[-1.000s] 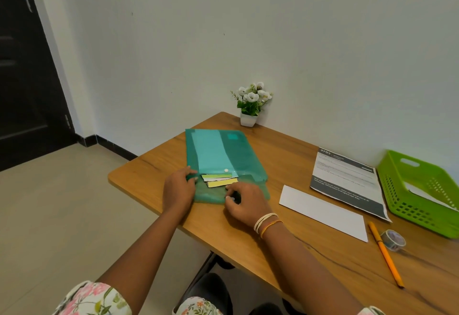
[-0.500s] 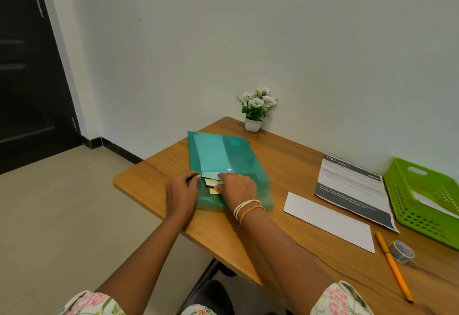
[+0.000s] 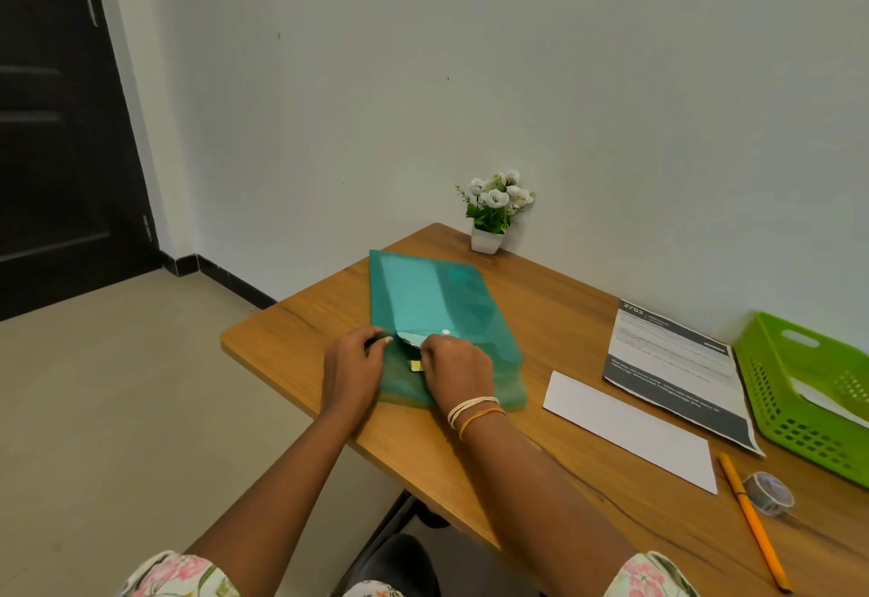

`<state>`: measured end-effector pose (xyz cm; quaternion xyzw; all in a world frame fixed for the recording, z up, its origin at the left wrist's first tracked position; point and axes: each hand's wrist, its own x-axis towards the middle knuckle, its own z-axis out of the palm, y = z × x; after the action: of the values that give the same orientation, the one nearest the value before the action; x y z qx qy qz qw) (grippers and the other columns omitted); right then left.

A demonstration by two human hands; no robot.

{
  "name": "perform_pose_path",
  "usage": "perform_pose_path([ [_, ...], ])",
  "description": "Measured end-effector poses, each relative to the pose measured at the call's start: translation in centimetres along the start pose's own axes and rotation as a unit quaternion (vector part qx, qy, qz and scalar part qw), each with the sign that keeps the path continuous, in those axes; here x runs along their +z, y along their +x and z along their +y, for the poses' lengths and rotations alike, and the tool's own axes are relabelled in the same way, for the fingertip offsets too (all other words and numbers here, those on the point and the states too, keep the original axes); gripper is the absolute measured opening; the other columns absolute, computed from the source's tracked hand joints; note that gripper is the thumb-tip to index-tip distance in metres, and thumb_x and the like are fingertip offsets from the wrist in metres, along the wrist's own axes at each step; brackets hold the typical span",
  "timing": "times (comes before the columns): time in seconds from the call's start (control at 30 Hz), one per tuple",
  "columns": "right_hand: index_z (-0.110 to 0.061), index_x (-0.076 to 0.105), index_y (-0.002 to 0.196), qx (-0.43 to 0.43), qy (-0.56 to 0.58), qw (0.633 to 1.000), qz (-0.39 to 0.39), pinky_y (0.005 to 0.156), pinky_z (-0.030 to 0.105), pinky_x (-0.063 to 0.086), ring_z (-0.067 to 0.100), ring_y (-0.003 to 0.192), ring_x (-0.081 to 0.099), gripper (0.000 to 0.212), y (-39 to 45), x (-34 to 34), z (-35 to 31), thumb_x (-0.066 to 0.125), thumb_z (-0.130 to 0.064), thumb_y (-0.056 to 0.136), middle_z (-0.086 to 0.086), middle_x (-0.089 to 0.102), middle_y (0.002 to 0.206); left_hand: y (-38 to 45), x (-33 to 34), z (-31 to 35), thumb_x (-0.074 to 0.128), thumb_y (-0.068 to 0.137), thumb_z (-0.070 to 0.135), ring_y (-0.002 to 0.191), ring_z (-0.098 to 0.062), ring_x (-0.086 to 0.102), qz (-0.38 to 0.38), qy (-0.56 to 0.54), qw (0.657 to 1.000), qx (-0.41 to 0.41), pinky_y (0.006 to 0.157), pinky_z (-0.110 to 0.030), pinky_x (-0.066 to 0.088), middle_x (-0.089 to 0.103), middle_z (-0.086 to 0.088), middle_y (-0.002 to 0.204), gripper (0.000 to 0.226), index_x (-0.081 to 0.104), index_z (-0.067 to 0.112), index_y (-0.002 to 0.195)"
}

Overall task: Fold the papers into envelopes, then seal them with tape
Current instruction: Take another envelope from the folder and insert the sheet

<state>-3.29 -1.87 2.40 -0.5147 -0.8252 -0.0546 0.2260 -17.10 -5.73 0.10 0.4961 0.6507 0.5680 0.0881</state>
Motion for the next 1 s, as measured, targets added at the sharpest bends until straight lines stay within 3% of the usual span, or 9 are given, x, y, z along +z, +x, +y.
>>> perform_pose_path([
  [0.13, -0.021, 0.067, 0.078, 0.02, 0.058, 0.998, 0.029, 0.066, 0.035, 0.048, 0.025, 0.081, 0.061, 0.008, -0.2, -0.8, 0.3, 0.061, -0.025, 0.082, 0.001, 0.068, 0.083, 0.1, 0.1, 0.0, 0.064, 0.089, 0.014, 0.085, -0.012, 0.063, -0.005, 0.01, 1.0, 0.002, 0.077, -0.029, 0.053, 0.073, -0.004, 0.098, 0.017, 0.073, 0.009, 0.102],
  [0.27, -0.027, 0.066, 0.077, 0.01, 0.116, 0.993, -0.001, 0.072, 0.033, 0.043, 0.017, 0.084, 0.054, 0.01, -0.6, -1.4, 0.8, 0.068, -0.036, 0.08, -0.003, 0.065, 0.085, 0.0, 0.0, 0.0, 0.061, 0.091, 0.012, 0.088, -0.016, 0.064, -0.021, 0.029, 0.999, 0.0, 0.078, -0.032, 0.055, 0.072, -0.006, 0.1, 0.018, 0.071, 0.009, 0.106],
  [0.43, -0.022, 0.051, 0.086, -0.01, 0.268, 0.959, 0.089, 0.054, 0.028, 0.046, 0.013, 0.067, 0.056, 0.008, -1.7, -3.8, 1.4, 0.058, -0.025, 0.088, -0.003, 0.06, 0.077, 0.0, 0.0, 0.2, 0.059, 0.091, 0.008, 0.088, -0.017, 0.063, -0.046, 0.039, 0.998, -0.006, 0.078, -0.036, 0.055, 0.071, -0.006, 0.1, 0.019, 0.072, 0.009, 0.105],
  [0.57, -0.016, 0.06, 0.096, -0.028, 0.234, 0.957, 0.167, 0.05, 0.036, 0.052, 0.021, 0.07, 0.063, 0.011, -0.8, -7.0, 2.7, 0.062, -0.019, 0.086, 0.006, 0.067, 0.082, -0.2, 0.0, 0.4, 0.059, 0.088, 0.005, 0.084, -0.015, 0.061, -0.06, 0.04, 0.997, -0.007, 0.075, -0.032, 0.053, 0.071, -0.005, 0.097, 0.02, 0.072, 0.01, 0.103],
  [0.67, -0.015, 0.065, 0.096, -0.01, 0.223, 0.957, 0.185, 0.052, 0.04, 0.055, 0.023, 0.067, 0.063, 0.011, 0.4, -9.7, 3.8, 0.062, -0.015, 0.085, 0.007, 0.068, 0.08, -0.3, -0.1, 0.5, 0.06, 0.084, 0.006, 0.081, -0.013, 0.061, -0.065, 0.045, 0.997, -0.004, 0.072, -0.029, 0.052, 0.071, -0.002, 0.094, 0.022, 0.073, 0.012, 0.101],
  [0.83, -0.012, 0.067, 0.09, 0.037, 0.216, 0.934, 0.281, 0.054, 0.019, 0.049, 0.018, 0.064, 0.059, 0.01, 1.2, -13.6, 5.9, 0.062, -0.013, 0.082, 0.006, 0.069, 0.079, -0.5, -0.2, 0.6, 0.061, 0.085, 0.014, 0.078, -0.014, 0.061, -0.083, 0.06, 0.995, -0.005, 0.067, -0.03, 0.052, 0.07, 0.0, 0.094, 0.02, 0.072, 0.015, 0.102],
  [0.9, -0.01, 0.068, 0.087, 0.066, 0.226, 0.913, 0.333, 0.058, 0.022, 0.05, 0.019, 0.063, 0.058, 0.012, 1.0, -14.8, 6.6, 0.06, -0.015, 0.079, 0.007, 0.069, 0.077, -0.5, 0.0, 0.6, 0.055, 0.092, 0.02, 0.075, -0.014, 0.059, -0.085, 0.066, 0.994, -0.001, 0.061, -0.03, 0.048, 0.069, -0.001, 0.089, 0.017, 0.071, 0.017, 0.097],
  [1.0, -0.009, 0.068, 0.081, 0.082, 0.215, 0.886, 0.402, 0.058, 0.022, 0.047, 0.018, 0.061, 0.057, 0.013, 0.5, -16.2, 7.8, 0.057, -0.014, 0.078, 0.006, 0.068, 0.073, -0.7, 0.0, 0.5, 0.039, 0.101, 0.029, 0.071, -0.017, 0.057, -0.078, 0.053, 0.996, -0.002, 0.057, -0.032, 0.04, 0.064, -0.001, 0.079, 0.034, 0.068, 0.019, 0.087],
])
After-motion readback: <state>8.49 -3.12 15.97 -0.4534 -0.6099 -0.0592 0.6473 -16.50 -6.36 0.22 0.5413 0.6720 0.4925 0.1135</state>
